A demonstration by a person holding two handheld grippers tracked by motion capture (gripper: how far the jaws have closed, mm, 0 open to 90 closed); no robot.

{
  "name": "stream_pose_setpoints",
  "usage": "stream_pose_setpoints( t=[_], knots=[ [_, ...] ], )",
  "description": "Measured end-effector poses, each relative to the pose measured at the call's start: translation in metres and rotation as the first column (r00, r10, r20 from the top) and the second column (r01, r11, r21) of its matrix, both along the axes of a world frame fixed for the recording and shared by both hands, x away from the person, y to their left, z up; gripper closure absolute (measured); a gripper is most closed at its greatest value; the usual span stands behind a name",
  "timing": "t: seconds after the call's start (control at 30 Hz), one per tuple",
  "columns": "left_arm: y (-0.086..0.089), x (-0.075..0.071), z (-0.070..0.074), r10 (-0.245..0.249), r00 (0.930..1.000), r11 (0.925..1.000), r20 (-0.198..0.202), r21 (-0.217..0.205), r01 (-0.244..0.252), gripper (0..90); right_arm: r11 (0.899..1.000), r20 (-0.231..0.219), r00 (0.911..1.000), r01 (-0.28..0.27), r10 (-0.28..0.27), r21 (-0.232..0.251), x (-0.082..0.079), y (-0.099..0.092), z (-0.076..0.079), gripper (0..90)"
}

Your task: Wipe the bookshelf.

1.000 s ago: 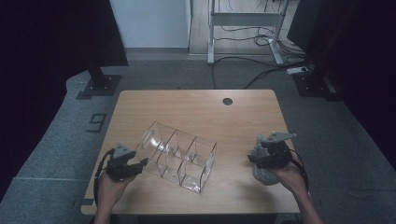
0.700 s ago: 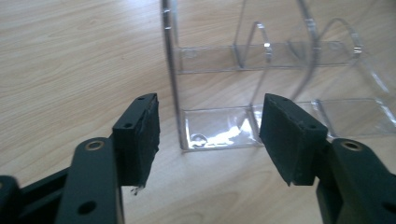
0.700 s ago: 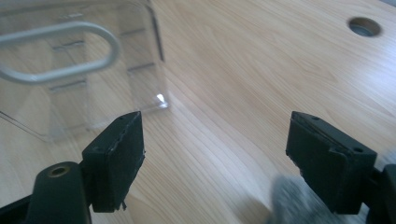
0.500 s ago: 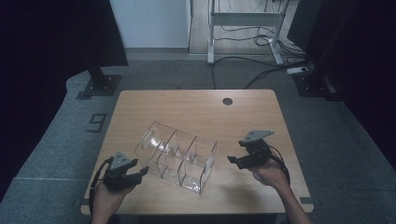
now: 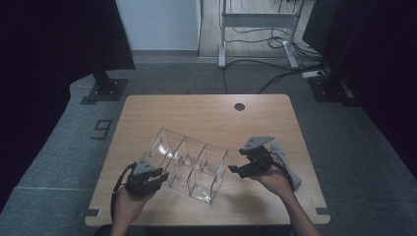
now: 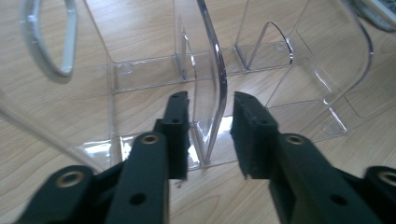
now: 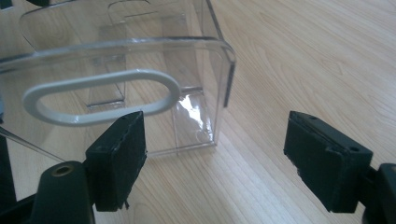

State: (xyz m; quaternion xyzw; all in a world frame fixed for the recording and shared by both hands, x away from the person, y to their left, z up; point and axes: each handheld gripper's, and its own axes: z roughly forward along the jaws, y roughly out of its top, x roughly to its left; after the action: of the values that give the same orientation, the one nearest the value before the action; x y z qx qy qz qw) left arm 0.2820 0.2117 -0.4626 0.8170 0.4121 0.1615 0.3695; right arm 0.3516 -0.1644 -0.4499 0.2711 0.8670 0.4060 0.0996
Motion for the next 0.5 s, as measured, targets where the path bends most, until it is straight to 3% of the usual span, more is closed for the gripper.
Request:
stream_pose_setpoints(
  t=[0.1, 0.2, 0.5],
  knots=[
    [-0.001, 0.004, -0.001, -0.019, 0.9997, 0.9997, -0.013, -0.018, 0.019, 78.3, 1.0, 0.003, 0.9999, -0.015, 0.015, -0.001, 0.0, 0.004, 0.0, 20.9],
    [-0.003, 0.006, 0.0, -0.021, 0.9997, 0.9998, -0.01, -0.006, 0.021, 83.1, 1.0, 0.006, 0.9996, -0.027, 0.027, -0.002, 0.001, 0.008, 0.001, 21.0],
    [-0.004, 0.019, 0.001, -0.016, 0.9998, 0.9997, -0.009, 0.018, 0.016, 85.1, 0.998, 0.007, 0.9983, -0.057, 0.057, 0.003, 0.005, 0.016, 0.001, 20.9]
  ],
)
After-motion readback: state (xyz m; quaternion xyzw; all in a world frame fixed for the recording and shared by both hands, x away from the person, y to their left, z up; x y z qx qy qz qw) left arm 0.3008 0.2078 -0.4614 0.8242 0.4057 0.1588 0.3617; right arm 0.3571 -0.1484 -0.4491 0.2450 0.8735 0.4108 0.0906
